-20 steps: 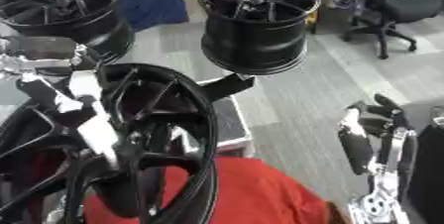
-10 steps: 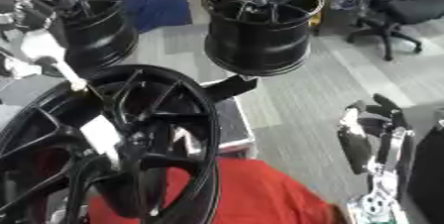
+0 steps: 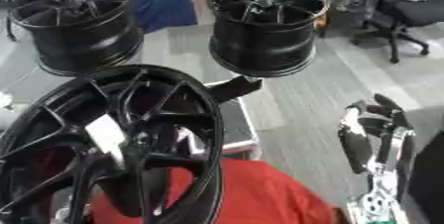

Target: Pull the pin out of the wheel hub.

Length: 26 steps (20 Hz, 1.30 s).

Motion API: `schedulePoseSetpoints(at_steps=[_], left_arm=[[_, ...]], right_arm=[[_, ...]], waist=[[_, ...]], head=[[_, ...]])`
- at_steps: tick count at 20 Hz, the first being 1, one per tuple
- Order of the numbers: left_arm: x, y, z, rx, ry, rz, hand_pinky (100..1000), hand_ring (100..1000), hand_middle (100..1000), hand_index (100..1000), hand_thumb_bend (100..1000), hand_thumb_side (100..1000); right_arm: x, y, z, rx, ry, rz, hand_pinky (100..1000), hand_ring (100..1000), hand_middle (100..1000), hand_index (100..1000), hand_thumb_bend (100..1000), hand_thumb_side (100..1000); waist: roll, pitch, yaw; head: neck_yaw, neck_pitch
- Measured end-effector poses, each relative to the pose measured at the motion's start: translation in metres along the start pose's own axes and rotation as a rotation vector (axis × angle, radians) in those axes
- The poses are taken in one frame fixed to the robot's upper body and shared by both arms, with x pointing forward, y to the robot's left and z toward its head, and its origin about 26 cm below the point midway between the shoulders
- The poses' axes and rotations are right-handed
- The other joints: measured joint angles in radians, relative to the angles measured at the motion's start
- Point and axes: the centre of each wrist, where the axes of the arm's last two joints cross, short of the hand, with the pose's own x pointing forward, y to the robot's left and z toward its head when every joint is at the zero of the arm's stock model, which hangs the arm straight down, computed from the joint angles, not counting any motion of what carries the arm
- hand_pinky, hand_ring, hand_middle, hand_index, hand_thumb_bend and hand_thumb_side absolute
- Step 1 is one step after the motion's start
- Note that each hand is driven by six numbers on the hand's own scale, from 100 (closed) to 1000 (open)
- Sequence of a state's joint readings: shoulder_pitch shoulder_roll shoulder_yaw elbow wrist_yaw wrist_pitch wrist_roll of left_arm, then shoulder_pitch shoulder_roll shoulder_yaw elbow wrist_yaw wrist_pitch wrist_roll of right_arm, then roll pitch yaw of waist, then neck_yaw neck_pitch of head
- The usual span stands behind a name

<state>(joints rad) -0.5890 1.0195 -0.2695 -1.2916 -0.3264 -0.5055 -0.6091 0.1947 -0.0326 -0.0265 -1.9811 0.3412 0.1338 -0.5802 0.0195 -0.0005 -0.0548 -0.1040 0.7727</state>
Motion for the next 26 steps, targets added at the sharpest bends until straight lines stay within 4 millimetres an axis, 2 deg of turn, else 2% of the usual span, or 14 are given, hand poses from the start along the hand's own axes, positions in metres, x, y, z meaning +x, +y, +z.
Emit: schedulePoseSetpoints(at_steps=[2, 3, 4, 5, 6, 7, 9, 11, 14, 15, 18, 19, 20, 26], left_arm=[[-0.011, -0.021, 0.014, -0.062, 0.077, 0.020, 586, 527, 608, 755, 119, 303], [-0.016, -0.031, 0.021, -0.088, 0.113, 0.029, 667, 663, 735, 819, 185, 331], [-0.022, -0.041, 0.027, -0.110, 0.147, 0.036, 676, 678, 745, 825, 196, 335], [-0.027, -0.050, 0.034, -0.128, 0.178, 0.039, 747, 774, 822, 869, 299, 374], [-0.031, -0.058, 0.039, -0.143, 0.205, 0.037, 772, 804, 849, 884, 321, 398], [-0.035, -0.066, 0.043, -0.155, 0.228, 0.035, 822, 857, 893, 907, 315, 571], [-0.042, -0.084, 0.050, -0.174, 0.263, 0.031, 861, 909, 936, 929, 318, 731], [-0.048, -0.100, 0.056, -0.187, 0.285, 0.028, 876, 932, 965, 942, 321, 791], [-0.054, -0.119, 0.064, -0.194, 0.299, 0.029, 873, 926, 959, 938, 269, 740], [-0.055, -0.124, 0.066, -0.196, 0.302, 0.032, 866, 914, 944, 933, 223, 683], [-0.057, -0.135, 0.073, -0.175, 0.303, 0.051, 844, 880, 906, 911, 100, 599], [-0.057, -0.139, 0.075, -0.161, 0.301, 0.064, 828, 860, 896, 900, 100, 668], [-0.057, -0.143, 0.076, -0.141, 0.296, 0.084, 815, 840, 869, 889, 100, 585], [-0.035, -0.158, 0.059, 0.146, 0.160, 0.314, 710, 711, 741, 811, 100, 602]], right_arm=[[0.000, -0.001, -0.001, -0.005, 0.001, 0.002, 636, 589, 635, 802, 100, 402], [0.000, -0.001, -0.001, -0.005, 0.001, 0.002, 636, 589, 635, 802, 100, 402], [0.000, -0.001, -0.001, -0.005, 0.001, 0.002, 636, 589, 635, 802, 100, 402], [0.000, -0.001, -0.001, -0.005, 0.001, 0.002, 636, 589, 635, 802, 100, 402], [0.000, -0.001, -0.001, -0.005, 0.001, 0.003, 636, 589, 635, 802, 100, 402], [0.000, -0.001, -0.001, -0.006, 0.002, 0.003, 636, 589, 634, 802, 100, 400], [-0.001, -0.001, 0.000, -0.008, 0.004, 0.004, 636, 589, 634, 802, 100, 399], [-0.001, -0.001, 0.000, -0.009, 0.008, 0.006, 636, 589, 634, 802, 100, 398], [-0.002, -0.002, 0.001, -0.010, 0.011, 0.008, 636, 589, 633, 802, 100, 397], [-0.002, -0.002, 0.001, -0.011, 0.012, 0.009, 636, 589, 633, 802, 100, 397], [-0.002, -0.003, 0.001, -0.015, 0.015, 0.011, 636, 589, 633, 802, 100, 396], [-0.002, -0.003, 0.000, -0.016, 0.015, 0.011, 636, 589, 633, 802, 100, 393], [-0.002, -0.003, 0.000, -0.017, 0.016, 0.011, 636, 589, 633, 802, 100, 394], [-0.002, -0.002, 0.001, -0.020, 0.022, 0.006, 636, 589, 633, 802, 100, 393]], waist=[[-0.001, 0.000, 0.003], [-0.003, 0.000, 0.005], [-0.005, 0.000, 0.007], [-0.007, 0.000, 0.007], [-0.009, 0.000, 0.007], [-0.011, 0.000, 0.007], [-0.015, 0.000, 0.008], [-0.019, 0.001, 0.009], [-0.021, 0.002, 0.013], [-0.021, 0.003, 0.013], [-0.021, 0.007, 0.018], [-0.022, 0.007, 0.020], [-0.022, 0.007, 0.021], [-0.038, 0.016, 0.027]], head=[[-0.003, 0.000], [-0.005, 0.000], [-0.005, 0.000], [-0.006, 0.000], [-0.007, 0.000], [-0.009, 0.000], [-0.012, 0.000], [-0.014, 0.000], [-0.014, 0.000], [-0.014, 0.000], [-0.014, 0.000], [-0.015, 0.000], [-0.015, 0.000], [-0.022, 0.000]])
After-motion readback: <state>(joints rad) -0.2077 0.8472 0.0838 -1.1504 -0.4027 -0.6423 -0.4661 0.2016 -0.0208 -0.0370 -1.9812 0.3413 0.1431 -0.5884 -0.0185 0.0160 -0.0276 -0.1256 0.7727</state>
